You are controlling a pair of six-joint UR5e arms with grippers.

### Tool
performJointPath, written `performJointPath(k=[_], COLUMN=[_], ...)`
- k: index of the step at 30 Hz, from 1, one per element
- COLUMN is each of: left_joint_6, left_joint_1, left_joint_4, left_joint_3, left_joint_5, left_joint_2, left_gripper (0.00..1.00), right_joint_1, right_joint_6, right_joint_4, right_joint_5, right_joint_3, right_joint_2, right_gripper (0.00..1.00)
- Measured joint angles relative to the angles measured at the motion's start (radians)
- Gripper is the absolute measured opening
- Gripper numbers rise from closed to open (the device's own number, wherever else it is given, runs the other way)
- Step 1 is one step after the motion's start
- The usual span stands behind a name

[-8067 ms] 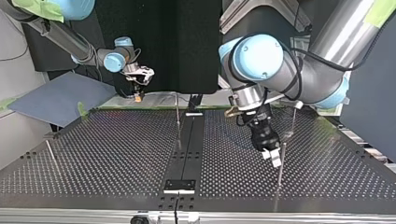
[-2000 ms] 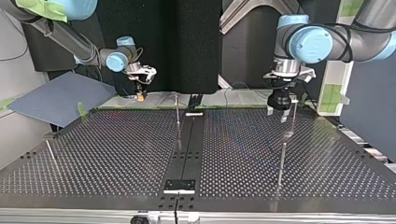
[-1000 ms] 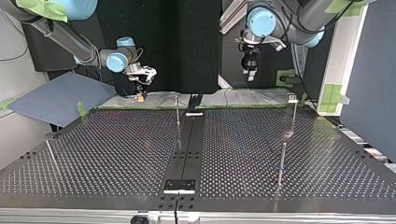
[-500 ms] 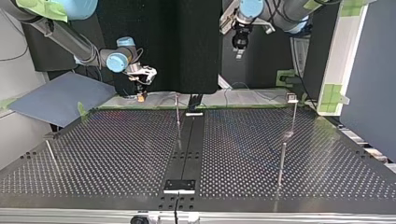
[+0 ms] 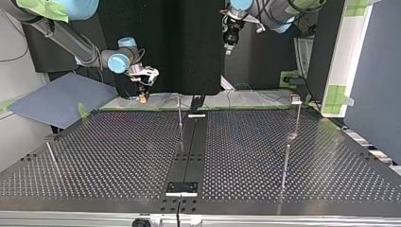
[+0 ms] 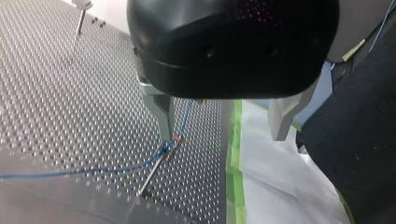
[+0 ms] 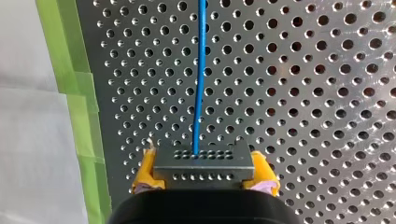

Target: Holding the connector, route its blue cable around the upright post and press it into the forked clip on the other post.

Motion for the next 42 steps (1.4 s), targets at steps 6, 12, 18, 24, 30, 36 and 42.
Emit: performJointPath(k=[6,12,18,24,30,36,42], left_joint_6=[0.021,0.036,0.083,0.117,0.131,0.135,0.129], left_joint_1=[-0.057,-0.115,-0.164,-0.162,-0.144,-0.127,-0.123], left_joint_4=[0.057,0.115,0.170,0.226,0.281,0.340,0.393], left_joint_3=[0.052,0.064,0.064,0.064,0.064,0.064,0.064], left_joint_5=[-0.025,-0.042,-0.090,-0.145,-0.201,-0.218,-0.197], left_joint_2=[-0.057,-0.115,-0.149,-0.153,-0.153,-0.153,-0.153], left_gripper=[1.00,1.00,1.00,1.00,1.00,1.00,1.00], right_joint_1=[-0.008,-0.017,-0.021,-0.023,-0.024,-0.026,-0.028], right_joint_6=[-0.003,-0.014,-0.030,-0.024,-0.002,0.002,0.004], right_joint_4=[0.016,0.040,0.064,0.085,0.089,0.125,0.173], right_joint_5=[0.003,0.027,0.056,0.087,0.123,0.131,0.128], right_joint_3=[-0.003,-0.008,-0.006,0.017,0.048,0.054,0.055], right_joint_2=[0.000,-0.005,-0.036,-0.086,-0.136,-0.185,-0.234], right_gripper=[0.00,0.00,0.00,0.00,0.00,0.00,0.00])
